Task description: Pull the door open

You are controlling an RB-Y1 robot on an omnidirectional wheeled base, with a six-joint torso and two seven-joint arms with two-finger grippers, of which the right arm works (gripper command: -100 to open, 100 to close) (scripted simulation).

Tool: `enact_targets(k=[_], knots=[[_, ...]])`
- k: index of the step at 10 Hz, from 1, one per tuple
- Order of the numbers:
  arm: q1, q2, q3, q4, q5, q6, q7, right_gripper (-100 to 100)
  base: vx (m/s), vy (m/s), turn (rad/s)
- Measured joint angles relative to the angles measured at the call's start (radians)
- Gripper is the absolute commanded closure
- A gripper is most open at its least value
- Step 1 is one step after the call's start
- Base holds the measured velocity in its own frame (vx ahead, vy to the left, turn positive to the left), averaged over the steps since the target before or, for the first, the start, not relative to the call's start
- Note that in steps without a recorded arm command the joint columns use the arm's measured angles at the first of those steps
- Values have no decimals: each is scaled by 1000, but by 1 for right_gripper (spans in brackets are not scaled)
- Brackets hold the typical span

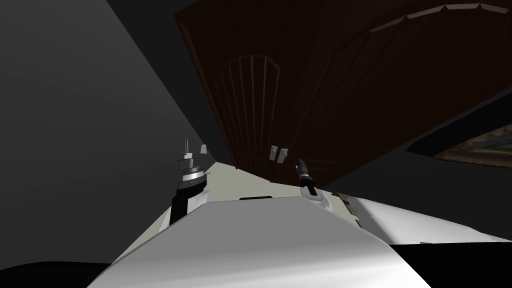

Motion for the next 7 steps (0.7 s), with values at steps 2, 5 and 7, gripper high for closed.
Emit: enact_targets(k=[2,5,7], knots=[[-17,11,10,3,1,-6,6,-100,229,47,126],[-47,19,30,13,3,-23,8,100,102,30,42],[-48,19,29,10,3,-23,8,100,-36,-6,12]])
